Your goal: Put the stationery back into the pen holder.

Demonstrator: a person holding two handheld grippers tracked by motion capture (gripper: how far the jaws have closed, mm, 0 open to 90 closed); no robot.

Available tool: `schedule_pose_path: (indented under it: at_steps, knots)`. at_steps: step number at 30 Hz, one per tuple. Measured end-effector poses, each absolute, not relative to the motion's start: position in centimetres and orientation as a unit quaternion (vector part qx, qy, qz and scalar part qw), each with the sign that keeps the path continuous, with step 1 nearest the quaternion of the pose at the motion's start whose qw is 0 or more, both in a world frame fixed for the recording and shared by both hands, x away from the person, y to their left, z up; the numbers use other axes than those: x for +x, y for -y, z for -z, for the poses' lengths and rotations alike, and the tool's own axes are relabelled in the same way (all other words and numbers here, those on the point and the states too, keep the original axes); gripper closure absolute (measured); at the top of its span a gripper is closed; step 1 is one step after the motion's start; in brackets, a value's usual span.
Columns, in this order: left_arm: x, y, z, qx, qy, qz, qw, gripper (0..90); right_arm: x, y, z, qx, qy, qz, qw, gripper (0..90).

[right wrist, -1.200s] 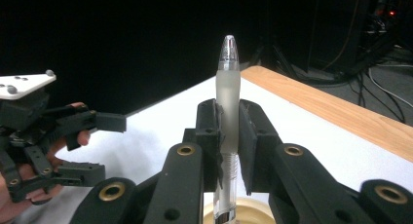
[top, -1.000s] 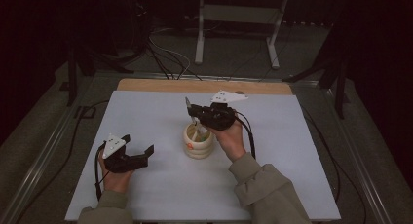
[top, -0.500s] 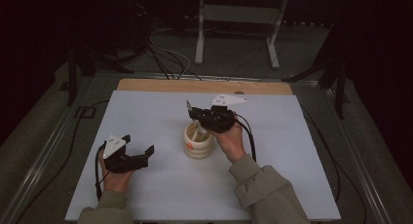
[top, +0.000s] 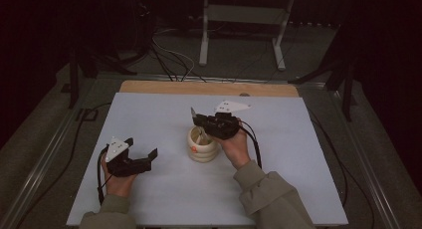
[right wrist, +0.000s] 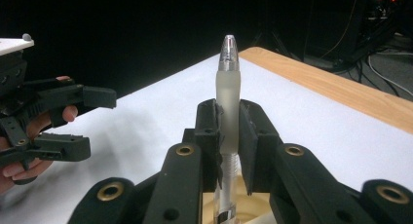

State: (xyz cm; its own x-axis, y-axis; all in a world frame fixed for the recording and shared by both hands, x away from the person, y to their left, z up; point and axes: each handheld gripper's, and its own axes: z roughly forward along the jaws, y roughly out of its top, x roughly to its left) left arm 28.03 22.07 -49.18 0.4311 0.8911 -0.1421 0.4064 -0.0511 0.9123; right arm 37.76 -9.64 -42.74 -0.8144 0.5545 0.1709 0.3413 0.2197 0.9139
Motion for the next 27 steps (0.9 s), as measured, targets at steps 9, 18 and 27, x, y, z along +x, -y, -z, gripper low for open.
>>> schedule_pose_path:
  at_steps: [9, 18, 27]
  knots:
    - [28.1, -22.0, 49.2, 0.684, -0.474, -0.242, 0.499, 0.4, 37.7, 9.8, 43.5, 0.293, -0.78, -0.545, 0.093, 80.2]
    - [28.0, -22.0, 49.2, 0.684, -0.474, -0.242, 0.499, 0.4, 37.6, 9.9, 44.1, 0.29, -0.787, -0.538, 0.09, 80.0]
    - [28.1, -22.0, 49.2, 0.685, -0.474, -0.242, 0.498, 0.4, 37.8, 10.3, 44.1, 0.309, -0.772, -0.55, 0.078, 15.7]
